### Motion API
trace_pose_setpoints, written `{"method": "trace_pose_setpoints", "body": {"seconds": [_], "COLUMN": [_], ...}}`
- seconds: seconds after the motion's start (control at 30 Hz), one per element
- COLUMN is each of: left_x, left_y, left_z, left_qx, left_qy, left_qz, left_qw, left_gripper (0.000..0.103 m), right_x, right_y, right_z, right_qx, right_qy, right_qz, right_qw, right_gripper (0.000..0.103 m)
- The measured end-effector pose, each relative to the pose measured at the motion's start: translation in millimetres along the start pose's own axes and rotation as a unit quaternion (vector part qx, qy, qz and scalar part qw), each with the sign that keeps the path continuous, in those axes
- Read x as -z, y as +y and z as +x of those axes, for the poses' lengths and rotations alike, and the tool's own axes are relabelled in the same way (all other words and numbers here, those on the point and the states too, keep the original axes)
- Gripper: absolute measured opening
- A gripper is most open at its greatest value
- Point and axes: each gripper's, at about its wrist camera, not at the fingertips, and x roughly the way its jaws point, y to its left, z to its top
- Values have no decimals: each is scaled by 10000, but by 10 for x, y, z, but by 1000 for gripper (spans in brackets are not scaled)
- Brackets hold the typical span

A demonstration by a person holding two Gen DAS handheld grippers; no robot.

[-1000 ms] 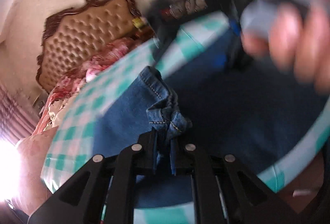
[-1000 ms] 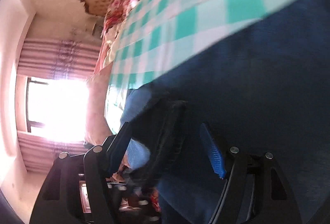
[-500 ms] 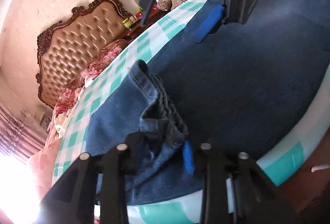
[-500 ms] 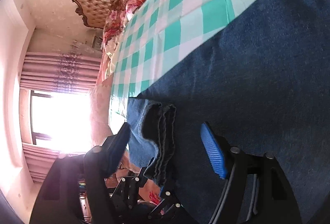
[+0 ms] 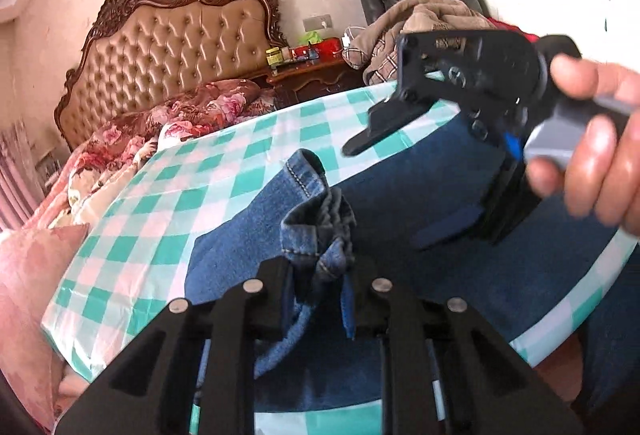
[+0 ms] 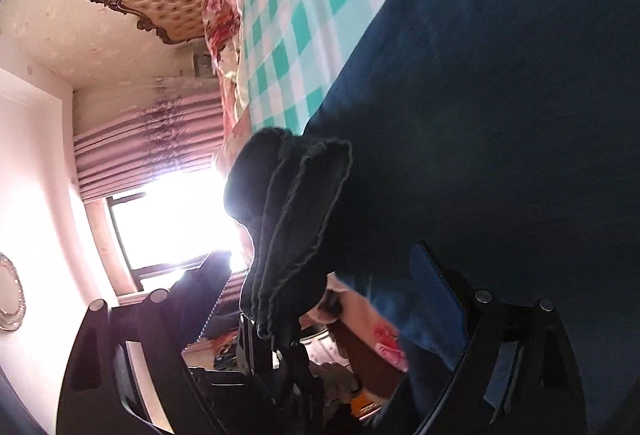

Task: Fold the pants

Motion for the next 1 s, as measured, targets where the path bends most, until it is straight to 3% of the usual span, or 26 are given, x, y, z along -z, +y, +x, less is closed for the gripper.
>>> {"method": "trace_pose_setpoints", "body": {"seconds": [0.13, 0.3, 0.4, 0.47, 0.53, 0.57, 0.63, 0.67, 0.73, 0.77, 0.8, 0.87, 1.0], "left_x": [35, 35, 94, 164, 280, 331, 450, 507, 623, 687, 711, 721, 612], "left_y": [-17, -54, -272, -484, -657, -705, -816, -866, -978, -1026, -1042, -1055, -1051], "left_z": [-89, -104, -100, -76, -36, -11, 25, 29, 23, 73, 105, 202, 198], "left_qx": [9, 1, -56, -228, -495, -579, -737, -873, -1029, -1171, -1210, -1155, -1084], "left_qy": [6, 9, 16, 41, 87, 102, 81, 35, -90, -9, 42, 258, 227], "left_qz": [-24, 16, 514, 1117, 1552, 1668, 1907, 2038, 2360, 2564, 2643, 2627, 2502], "left_qw": [10000, 10000, 9987, 9935, 9866, 9842, 9788, 9751, 9662, 9595, 9568, 9576, 9618], "left_gripper": [19, 19, 19, 19, 19, 20, 35, 64, 68, 60, 44, 28, 12], "right_x": [3, -42, -127, -190, -233, -230, -203, -193, -181, -177, -177, -192, -216], "right_y": [12, 43, 102, 146, 200, 215, 238, 225, 196, 179, 170, 166, 232], "right_z": [164, 265, 332, 357, 374, 354, 310, 311, 311, 324, 324, 357, 263], "right_qx": [-199, -796, -721, -408, -48, 141, 502, 610, 750, 829, 874, 862, 964], "right_qy": [141, 152, 89, -55, -103, -133, -265, -285, -292, -297, -299, -261, -259], "right_qz": [74, 106, -87, -336, -618, -817, -1138, -1177, -1222, -1246, -1258, -1284, -1329], "right_qw": [9997, 9967, 9973, 9986, 9980, 9965, 9919, 9908, 9892, 9883, 9877, 9876, 9861], "right_gripper": [88, 88, 88, 74, 23, 13, 12, 12, 12, 12, 12, 12, 12]}}
